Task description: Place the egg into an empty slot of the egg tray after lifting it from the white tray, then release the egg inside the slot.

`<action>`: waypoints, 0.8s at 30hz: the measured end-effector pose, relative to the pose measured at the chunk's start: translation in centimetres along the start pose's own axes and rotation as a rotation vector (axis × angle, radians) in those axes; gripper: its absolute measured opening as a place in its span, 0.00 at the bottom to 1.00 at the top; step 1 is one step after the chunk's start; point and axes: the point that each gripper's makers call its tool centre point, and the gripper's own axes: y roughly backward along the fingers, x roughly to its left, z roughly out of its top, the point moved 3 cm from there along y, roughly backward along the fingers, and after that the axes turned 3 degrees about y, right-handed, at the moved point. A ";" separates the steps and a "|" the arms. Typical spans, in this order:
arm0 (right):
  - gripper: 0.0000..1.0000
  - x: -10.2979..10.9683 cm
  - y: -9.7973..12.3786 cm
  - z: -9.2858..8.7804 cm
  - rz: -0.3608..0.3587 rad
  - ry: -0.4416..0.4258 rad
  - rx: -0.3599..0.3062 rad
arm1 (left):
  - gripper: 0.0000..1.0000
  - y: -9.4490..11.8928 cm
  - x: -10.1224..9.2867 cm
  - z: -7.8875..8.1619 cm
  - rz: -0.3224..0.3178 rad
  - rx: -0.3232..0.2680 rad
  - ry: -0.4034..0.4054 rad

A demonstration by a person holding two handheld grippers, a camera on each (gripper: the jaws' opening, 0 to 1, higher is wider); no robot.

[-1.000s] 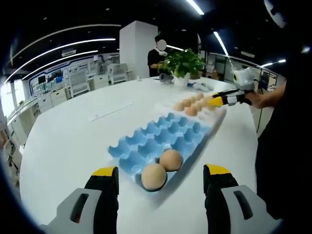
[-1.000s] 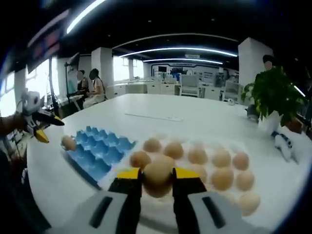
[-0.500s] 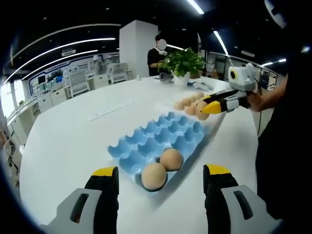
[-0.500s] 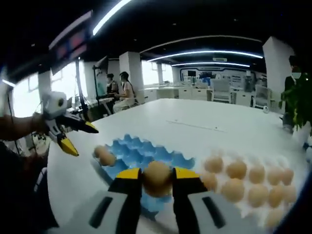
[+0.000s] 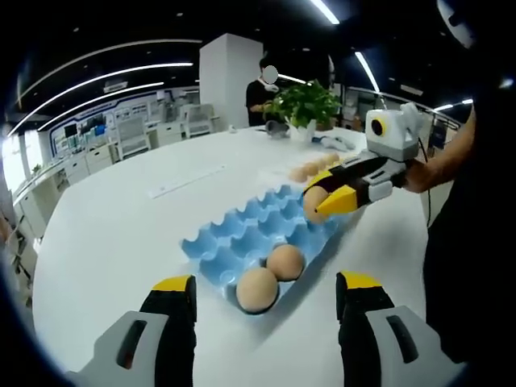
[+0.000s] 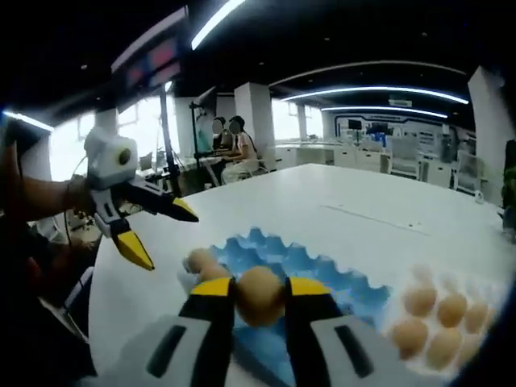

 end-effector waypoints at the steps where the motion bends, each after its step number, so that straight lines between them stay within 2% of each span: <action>1: 0.23 0.0 -0.1 0.0 0.002 0.001 0.000 | 0.71 0.0 0.0 0.0 0.000 0.000 0.000; 6: 0.23 0.6 -1.1 0.0 0.025 0.000 -0.001 | 0.70 -0.1 0.0 0.1 -0.006 0.001 -0.005; 24: 0.24 1.5 -2.2 -2.0 0.079 0.039 0.041 | 0.70 0.0 0.3 0.1 -0.006 -0.002 -0.010</action>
